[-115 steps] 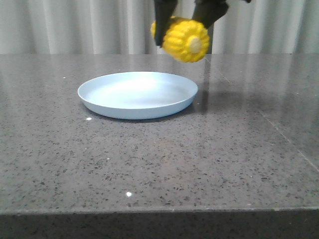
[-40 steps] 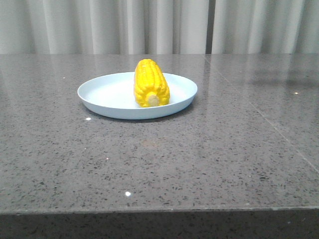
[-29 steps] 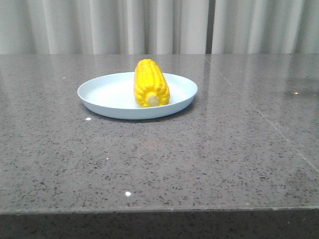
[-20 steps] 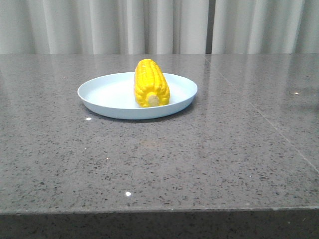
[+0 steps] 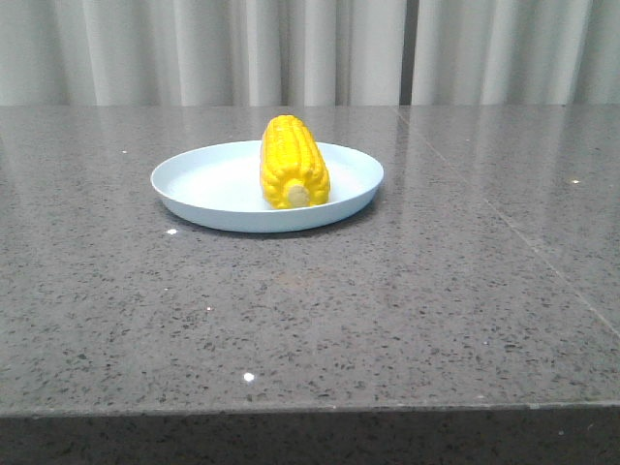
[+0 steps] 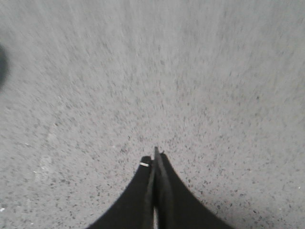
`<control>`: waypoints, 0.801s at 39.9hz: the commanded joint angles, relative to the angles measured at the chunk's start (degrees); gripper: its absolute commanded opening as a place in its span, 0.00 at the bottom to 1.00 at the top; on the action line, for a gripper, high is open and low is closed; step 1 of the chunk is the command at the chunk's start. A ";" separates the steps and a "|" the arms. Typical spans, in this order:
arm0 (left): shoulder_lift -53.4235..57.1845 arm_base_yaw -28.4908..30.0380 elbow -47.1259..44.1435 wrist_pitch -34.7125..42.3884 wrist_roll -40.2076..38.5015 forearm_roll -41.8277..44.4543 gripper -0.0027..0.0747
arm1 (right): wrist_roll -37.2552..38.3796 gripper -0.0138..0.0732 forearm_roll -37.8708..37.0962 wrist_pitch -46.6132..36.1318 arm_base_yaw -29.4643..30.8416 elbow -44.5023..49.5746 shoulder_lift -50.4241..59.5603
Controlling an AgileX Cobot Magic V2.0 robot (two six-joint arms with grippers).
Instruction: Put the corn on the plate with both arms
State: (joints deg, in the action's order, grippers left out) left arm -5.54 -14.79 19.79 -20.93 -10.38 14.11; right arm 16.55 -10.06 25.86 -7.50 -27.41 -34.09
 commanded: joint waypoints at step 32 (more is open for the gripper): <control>-0.54 0.07 1.51 4.59 -0.57 0.28 0.01 | -0.65 0.09 -2.57 -6.51 -0.15 4.33 18.51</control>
State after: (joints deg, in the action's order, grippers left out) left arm -5.54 -14.79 19.79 -20.93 -10.38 14.15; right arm 16.55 -11.54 23.44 -7.50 -21.76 -15.21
